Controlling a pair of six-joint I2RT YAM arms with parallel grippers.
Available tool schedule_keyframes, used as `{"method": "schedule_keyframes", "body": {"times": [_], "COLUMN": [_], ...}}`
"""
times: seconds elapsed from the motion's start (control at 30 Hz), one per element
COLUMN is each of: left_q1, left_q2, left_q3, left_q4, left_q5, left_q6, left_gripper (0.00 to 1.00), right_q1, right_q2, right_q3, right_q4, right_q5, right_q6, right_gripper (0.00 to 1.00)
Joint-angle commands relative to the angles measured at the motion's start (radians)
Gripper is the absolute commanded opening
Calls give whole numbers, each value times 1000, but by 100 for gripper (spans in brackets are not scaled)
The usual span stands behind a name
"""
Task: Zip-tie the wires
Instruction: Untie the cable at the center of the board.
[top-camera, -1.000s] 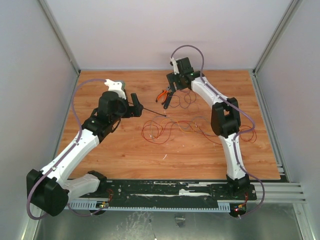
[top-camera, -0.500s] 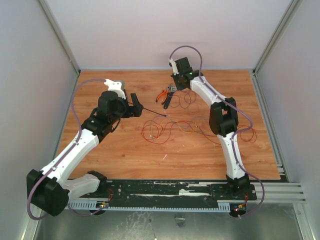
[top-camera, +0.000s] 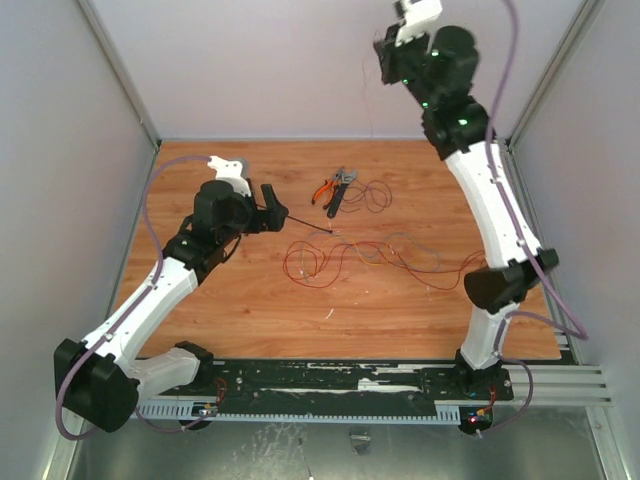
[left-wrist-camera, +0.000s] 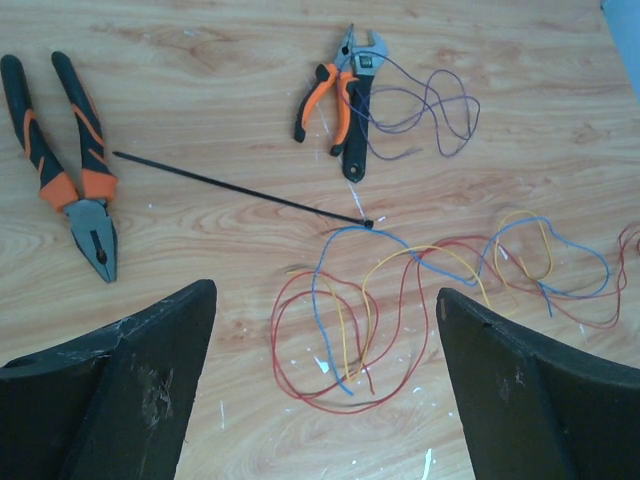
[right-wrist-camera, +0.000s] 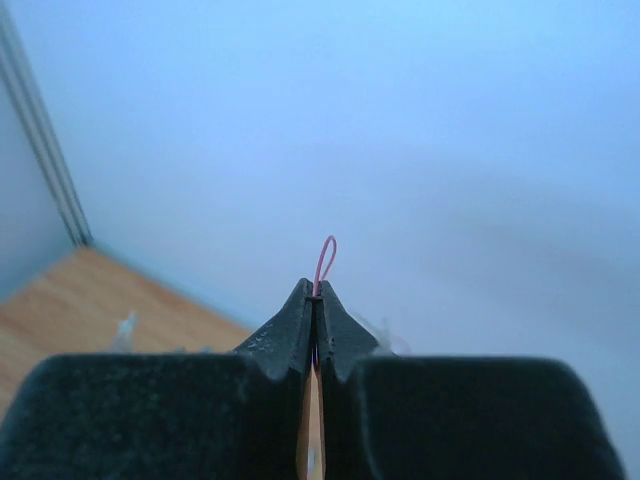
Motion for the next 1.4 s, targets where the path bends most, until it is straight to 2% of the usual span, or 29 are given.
{"method": "schedule_keyframes", "body": {"times": [0.0, 0.1, 0.37, 0.5, 0.67, 0.8, 1.17, 1.37], "left_q1": [19, 19, 14, -15, -64, -107, -133, -178], "left_q2": [33, 76, 199, 275, 383, 460, 631, 757], "left_q3": [35, 66, 99, 92, 145, 199, 346, 435], "left_q4": [89, 162, 392, 575, 688, 724, 737, 750], "left_q5": [69, 143, 306, 307, 328, 332, 173, 213], "left_q6": [-6, -20, -68, -105, -123, -123, -114, -119], "left_gripper": [97, 97, 97, 98, 98, 98, 98, 98], "right_q1": [7, 7, 7, 6, 6, 7, 7, 6], "right_q2": [-68, -88, -127, -164, -182, -211, -310, -368], "right_q3": [16, 33, 1, -39, -40, -69, -175, -242], "right_q4": [168, 190, 176, 199, 183, 193, 268, 317], "right_q5": [-165, -217, -234, -255, -280, -324, -443, -475], "right_q6": [28, 51, 79, 99, 121, 152, 240, 267], "right_gripper": [0, 0, 0, 0, 0, 0, 0, 0]}}
